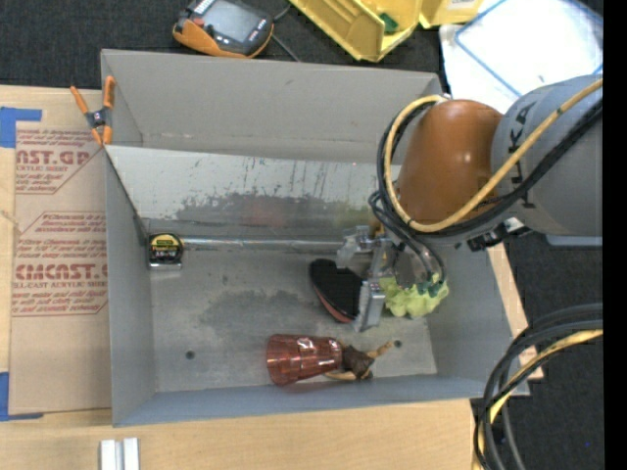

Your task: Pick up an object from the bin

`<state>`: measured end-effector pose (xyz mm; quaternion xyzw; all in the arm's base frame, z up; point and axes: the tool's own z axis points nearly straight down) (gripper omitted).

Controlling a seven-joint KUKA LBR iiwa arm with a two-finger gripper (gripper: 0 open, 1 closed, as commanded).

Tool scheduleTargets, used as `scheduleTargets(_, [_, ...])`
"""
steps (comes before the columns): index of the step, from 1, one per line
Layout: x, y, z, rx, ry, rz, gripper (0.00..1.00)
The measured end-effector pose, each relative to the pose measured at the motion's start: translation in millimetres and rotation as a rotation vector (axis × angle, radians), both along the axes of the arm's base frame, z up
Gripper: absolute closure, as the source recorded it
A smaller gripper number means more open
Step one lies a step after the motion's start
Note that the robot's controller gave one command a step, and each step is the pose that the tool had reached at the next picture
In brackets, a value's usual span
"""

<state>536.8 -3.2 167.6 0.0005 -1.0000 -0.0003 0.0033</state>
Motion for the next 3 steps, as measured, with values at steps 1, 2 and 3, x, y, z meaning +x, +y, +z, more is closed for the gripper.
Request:
scheduleTargets(1, [1.6, -0.1, 4.6, 0.0, -0.008, 0.0, 0.0])
scheduleTargets(2, [-7.7, -9.8, -95.7, 0.001, -0.024, -0.14, 0.0])
scheduleTargets(3, [9.0, -11.5, -55.3, 0.002, -0.019, -0.208, 0.0])
